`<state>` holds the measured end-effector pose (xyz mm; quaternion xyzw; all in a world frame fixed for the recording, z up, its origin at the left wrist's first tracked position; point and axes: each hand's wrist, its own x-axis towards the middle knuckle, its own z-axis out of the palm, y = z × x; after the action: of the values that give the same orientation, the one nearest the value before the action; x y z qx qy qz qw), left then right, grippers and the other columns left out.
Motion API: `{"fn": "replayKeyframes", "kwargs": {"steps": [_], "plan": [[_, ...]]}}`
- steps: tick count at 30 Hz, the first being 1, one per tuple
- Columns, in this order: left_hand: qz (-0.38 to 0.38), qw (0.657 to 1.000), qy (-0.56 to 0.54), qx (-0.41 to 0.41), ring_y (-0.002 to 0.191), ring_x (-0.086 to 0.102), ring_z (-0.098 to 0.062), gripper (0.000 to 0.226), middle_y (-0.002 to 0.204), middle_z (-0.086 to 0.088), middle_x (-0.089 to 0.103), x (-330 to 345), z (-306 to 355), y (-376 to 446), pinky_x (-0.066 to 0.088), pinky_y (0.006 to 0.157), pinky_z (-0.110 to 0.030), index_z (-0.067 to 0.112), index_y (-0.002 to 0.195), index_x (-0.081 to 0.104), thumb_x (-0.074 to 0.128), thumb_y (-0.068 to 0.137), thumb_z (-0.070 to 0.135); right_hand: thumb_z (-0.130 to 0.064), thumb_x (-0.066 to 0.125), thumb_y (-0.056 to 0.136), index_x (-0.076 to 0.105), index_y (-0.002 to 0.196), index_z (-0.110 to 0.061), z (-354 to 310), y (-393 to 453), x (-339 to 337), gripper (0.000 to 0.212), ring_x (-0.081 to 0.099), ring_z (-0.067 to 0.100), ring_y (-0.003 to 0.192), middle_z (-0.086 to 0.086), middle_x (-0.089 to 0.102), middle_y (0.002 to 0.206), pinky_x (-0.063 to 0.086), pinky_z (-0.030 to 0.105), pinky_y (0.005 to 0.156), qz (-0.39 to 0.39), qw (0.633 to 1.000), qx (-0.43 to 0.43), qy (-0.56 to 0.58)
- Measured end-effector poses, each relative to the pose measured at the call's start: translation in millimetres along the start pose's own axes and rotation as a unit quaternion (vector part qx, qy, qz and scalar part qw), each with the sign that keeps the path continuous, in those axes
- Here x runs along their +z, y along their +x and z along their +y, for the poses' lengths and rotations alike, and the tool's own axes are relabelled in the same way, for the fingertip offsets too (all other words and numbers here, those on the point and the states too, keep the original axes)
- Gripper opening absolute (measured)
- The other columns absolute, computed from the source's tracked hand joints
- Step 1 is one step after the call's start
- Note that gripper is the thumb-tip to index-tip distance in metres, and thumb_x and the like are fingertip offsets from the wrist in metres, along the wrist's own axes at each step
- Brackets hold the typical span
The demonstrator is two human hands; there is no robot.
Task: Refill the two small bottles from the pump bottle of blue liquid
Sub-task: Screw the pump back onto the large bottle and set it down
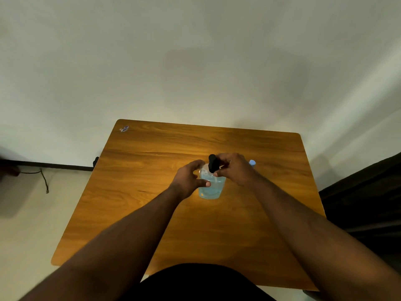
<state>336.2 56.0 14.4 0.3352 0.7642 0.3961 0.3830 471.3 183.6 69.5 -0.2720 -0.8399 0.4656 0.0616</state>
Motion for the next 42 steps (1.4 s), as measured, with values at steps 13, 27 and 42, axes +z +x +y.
{"fn": "replayKeyframes", "kwargs": {"steps": [13,27,42], "plan": [[0.0,0.999,0.03,0.018,0.118,0.055,-0.015,0.072,0.125,0.001,0.062,-0.6,1.2,2.5,0.052,0.095,-0.041,0.02,0.125,0.056,0.088,0.061,0.015,-0.024,0.081,0.07,0.051,0.092,-0.013,17.5,5.9,21.3,0.039,0.06,0.017,0.08,0.003,0.062,0.089,0.055,0.039,0.068,0.08,0.987,-0.066,-0.125],[0.015,0.999,0.033,0.021,0.127,0.05,-0.017,0.077,0.132,-0.002,0.059,1.2,-0.8,4.7,0.048,0.099,-0.037,0.019,0.13,0.054,0.089,0.062,0.018,-0.021,0.081,0.071,0.065,0.108,-0.017,32.6,-6.4,36.4,0.041,0.061,0.01,0.087,-0.003,0.064,0.102,0.052,0.025,0.073,0.153,0.987,-0.017,0.037],[0.02,0.999,0.027,0.027,0.122,0.053,-0.016,0.071,0.126,-0.001,0.061,1.5,-4.0,3.0,0.052,0.096,-0.043,0.02,0.126,0.056,0.089,0.063,0.02,-0.023,0.081,0.071,0.064,0.103,-0.012,36.4,-13.9,40.3,0.038,0.059,0.006,0.087,0.0,0.066,0.099,0.051,0.023,0.074,0.186,0.981,-0.002,0.049]]}}
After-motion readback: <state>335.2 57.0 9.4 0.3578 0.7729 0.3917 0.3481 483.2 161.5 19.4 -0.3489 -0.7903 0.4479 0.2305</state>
